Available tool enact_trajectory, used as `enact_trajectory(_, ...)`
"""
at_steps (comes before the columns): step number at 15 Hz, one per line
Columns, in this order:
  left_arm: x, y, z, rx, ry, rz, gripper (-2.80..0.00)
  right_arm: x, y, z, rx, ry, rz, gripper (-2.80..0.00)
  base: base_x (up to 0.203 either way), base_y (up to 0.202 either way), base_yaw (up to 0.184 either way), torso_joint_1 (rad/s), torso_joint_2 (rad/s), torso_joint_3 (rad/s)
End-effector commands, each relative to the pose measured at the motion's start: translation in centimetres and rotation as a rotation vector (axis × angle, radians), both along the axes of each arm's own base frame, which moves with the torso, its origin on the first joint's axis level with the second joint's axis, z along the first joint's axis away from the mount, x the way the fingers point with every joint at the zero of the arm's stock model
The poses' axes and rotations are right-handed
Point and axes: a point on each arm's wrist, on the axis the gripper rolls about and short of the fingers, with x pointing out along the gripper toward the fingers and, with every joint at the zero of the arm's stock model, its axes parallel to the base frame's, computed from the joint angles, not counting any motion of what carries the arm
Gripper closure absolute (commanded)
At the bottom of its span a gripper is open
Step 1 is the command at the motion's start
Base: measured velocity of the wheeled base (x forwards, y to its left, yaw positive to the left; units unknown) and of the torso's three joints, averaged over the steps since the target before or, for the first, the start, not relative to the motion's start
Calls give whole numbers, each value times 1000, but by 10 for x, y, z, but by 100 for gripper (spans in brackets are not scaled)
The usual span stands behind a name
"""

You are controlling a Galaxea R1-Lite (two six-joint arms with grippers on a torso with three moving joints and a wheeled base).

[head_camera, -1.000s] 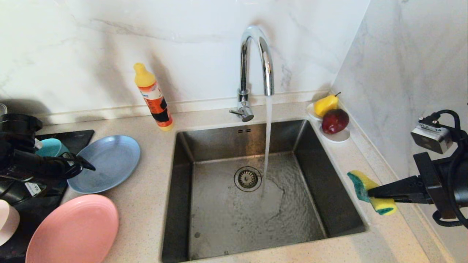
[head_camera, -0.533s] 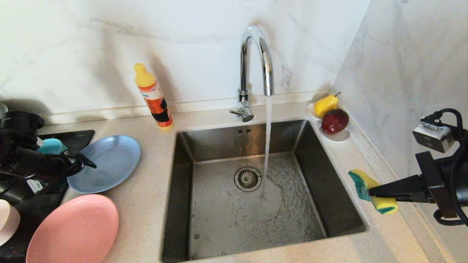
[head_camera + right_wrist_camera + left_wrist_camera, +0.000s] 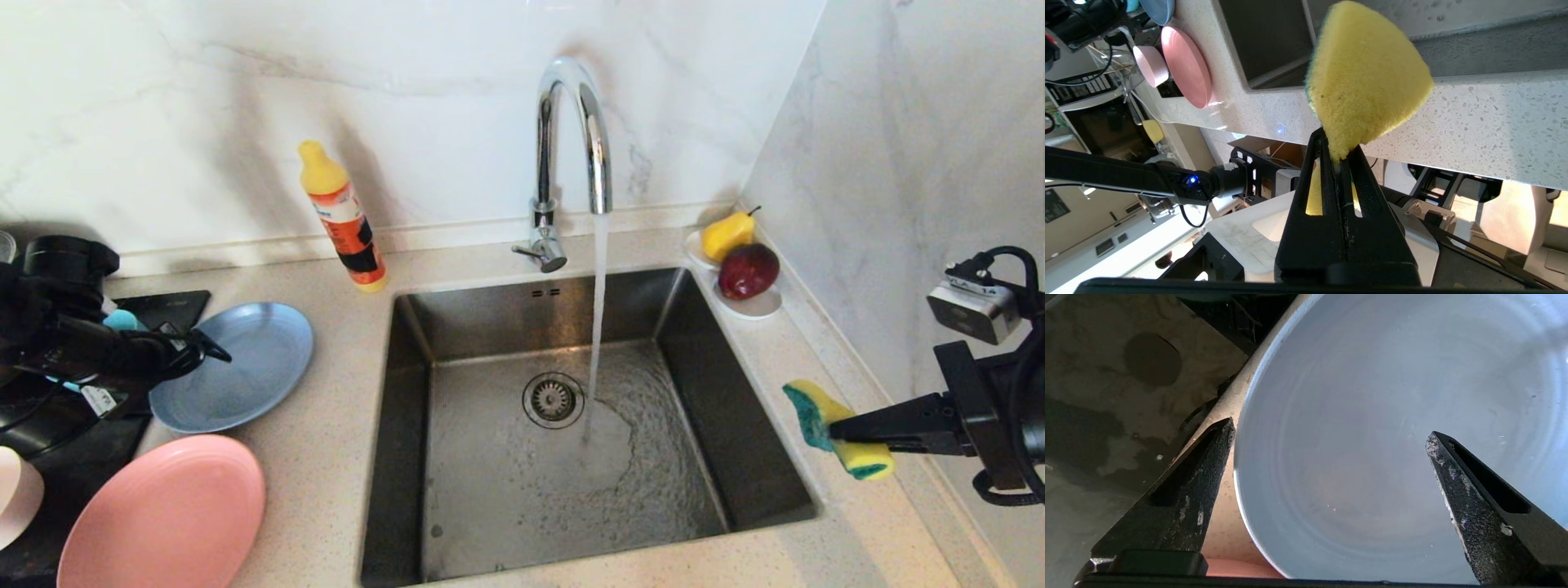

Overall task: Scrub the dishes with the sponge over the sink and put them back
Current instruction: Wash the plate

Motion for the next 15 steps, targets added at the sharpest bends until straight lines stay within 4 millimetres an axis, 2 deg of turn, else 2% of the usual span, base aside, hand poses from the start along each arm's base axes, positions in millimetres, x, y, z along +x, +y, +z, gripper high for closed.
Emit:
enact_trajectory(1, 4, 2, -7, -7, 10, 2, -280, 0, -1, -1, 3, 9, -2, 0, 0, 0, 0, 0, 0, 0)
enact_trajectory(8, 12, 1, -8, 12, 22, 19, -280, 4, -4, -5, 8, 16, 2, 0, 0, 0, 0, 0, 0, 0)
enact_trajectory(9, 13, 2, -8, 30, 27, 35, -131, 5, -4, -5, 8, 16, 3, 0, 0, 0, 0, 0, 0, 0)
enact_trajectory(10, 13, 3, -9, 37, 33, 43, 0, 5, -4, -5, 8, 15, 3, 0, 0, 0, 0, 0, 0, 0)
enact_trajectory(15, 8, 9, -9, 44, 55, 65, 0, 6, -4, -4, 9, 15, 3, 0, 0, 0, 0, 0, 0, 0)
